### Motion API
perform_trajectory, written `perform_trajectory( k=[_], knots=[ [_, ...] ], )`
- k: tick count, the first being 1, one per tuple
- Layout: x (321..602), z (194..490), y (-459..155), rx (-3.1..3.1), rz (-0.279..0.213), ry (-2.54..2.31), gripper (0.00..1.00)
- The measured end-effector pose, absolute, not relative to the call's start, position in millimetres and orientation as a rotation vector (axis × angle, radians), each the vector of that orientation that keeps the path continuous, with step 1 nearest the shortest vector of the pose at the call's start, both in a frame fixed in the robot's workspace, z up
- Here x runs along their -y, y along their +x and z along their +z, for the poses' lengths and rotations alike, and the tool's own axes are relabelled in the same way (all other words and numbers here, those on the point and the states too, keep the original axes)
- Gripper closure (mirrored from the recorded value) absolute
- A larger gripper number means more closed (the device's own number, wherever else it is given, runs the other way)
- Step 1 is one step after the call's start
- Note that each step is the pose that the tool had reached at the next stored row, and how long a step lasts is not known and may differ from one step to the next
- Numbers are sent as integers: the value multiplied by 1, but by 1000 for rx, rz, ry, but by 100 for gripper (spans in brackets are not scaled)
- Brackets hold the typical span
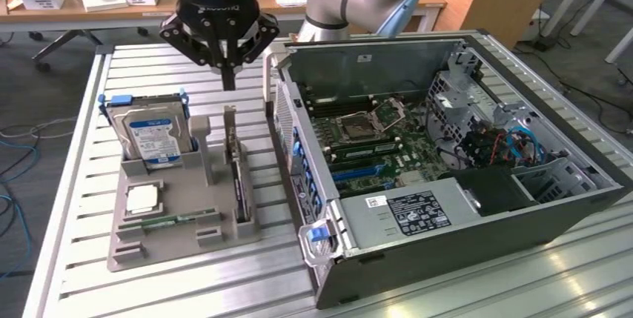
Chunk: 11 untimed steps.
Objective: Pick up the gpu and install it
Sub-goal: 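Reach for the gpu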
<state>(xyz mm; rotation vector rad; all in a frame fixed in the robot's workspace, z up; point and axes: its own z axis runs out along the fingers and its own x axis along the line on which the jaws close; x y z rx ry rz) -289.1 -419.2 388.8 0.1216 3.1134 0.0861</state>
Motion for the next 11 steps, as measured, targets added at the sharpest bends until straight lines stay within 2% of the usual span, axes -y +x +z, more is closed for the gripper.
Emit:
perform_trajectory(
  k=[11],
  knots=[
    [436, 389, -292, -3113, 56, 121, 90]
  ],
)
